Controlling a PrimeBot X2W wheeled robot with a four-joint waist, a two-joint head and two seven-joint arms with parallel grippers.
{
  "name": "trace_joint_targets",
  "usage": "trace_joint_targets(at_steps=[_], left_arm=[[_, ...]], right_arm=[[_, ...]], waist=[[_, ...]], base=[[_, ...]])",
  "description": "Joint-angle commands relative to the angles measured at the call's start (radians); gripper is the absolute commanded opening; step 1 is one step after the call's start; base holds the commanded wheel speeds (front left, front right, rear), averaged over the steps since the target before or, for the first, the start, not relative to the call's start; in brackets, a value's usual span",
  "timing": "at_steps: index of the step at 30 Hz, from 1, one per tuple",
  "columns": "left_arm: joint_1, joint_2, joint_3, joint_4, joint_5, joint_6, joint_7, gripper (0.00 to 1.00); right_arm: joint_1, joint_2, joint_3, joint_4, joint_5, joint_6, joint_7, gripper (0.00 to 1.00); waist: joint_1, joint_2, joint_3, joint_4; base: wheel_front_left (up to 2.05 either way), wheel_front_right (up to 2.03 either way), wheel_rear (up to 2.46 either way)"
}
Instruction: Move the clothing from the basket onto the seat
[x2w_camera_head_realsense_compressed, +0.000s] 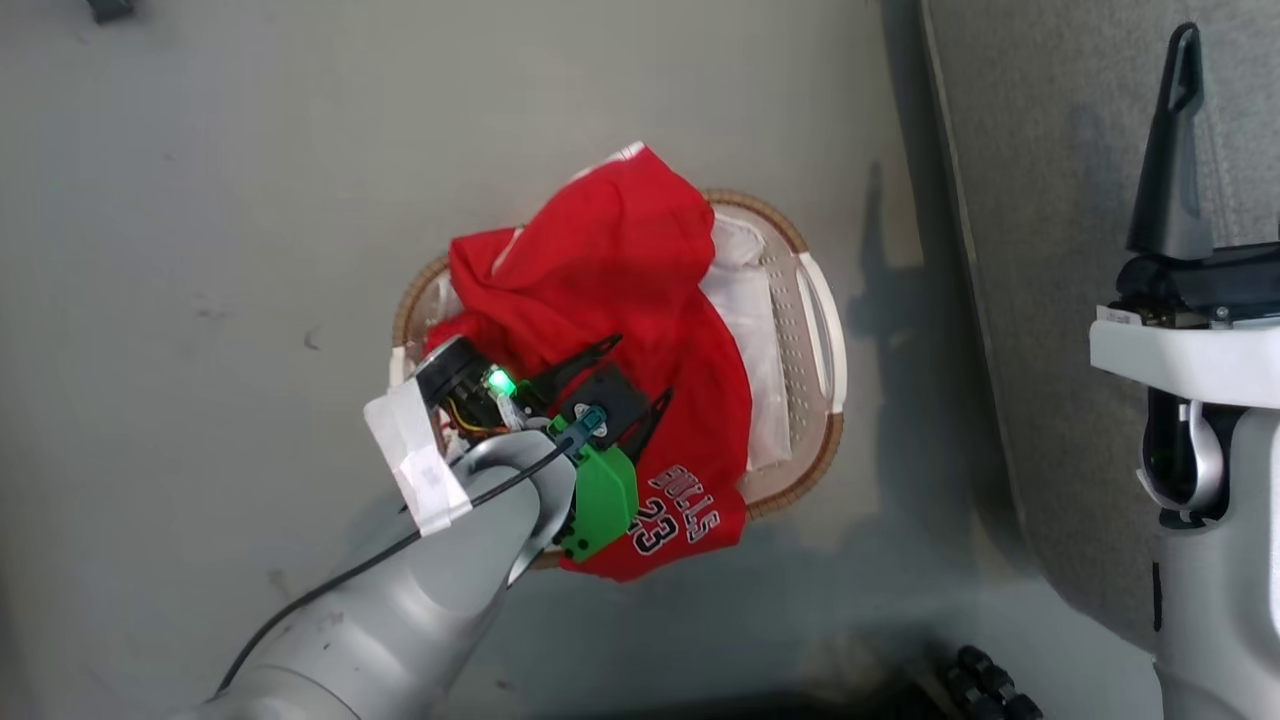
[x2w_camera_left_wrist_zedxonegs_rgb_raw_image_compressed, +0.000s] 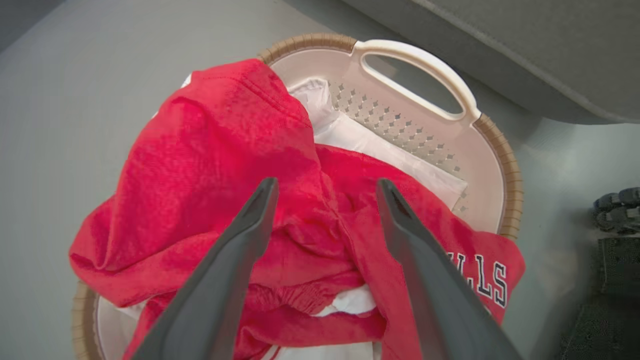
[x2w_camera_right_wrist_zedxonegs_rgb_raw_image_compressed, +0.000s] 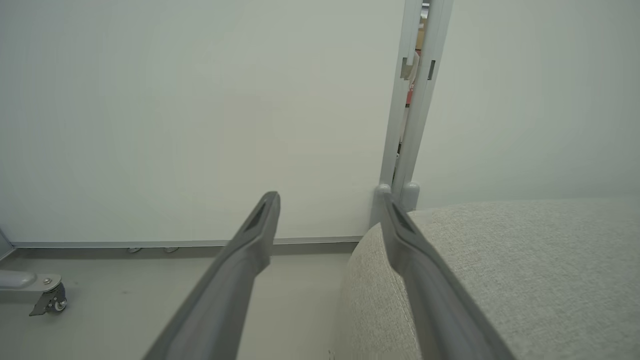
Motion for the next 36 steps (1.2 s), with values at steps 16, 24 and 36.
trace_joint_targets(at_steps=[16,24,36], left_arm=[[-0.151,0.007,-0.111,0.143,-0.041,0.038,0.125,1.00],[-0.165,0.007,-0.135,0.194,-0.062,0.056,0.171,0.14],[-0.152,0.007,-0.145,0.170,-0.117,0.053,0.096,0.00]], right_arm=[[-0.062,-0.003,0.019,-0.065,0.095,-0.001,-0.005,1.00],[-0.065,-0.003,0.022,-0.050,0.123,-0.001,-0.005,1.00],[-0.060,-0.003,0.029,-0.020,0.116,-0.001,-0.005,1.00]], waist=[[-0.0003,0.0029,0.253,-0.127],[-0.0003,0.0029,0.258,-0.150],[-0.0003,0.0029,0.203,-0.138]], base=[[0.00,0.00,0.00],[0.00,0.00,0.00],[0.00,0.00,0.00]])
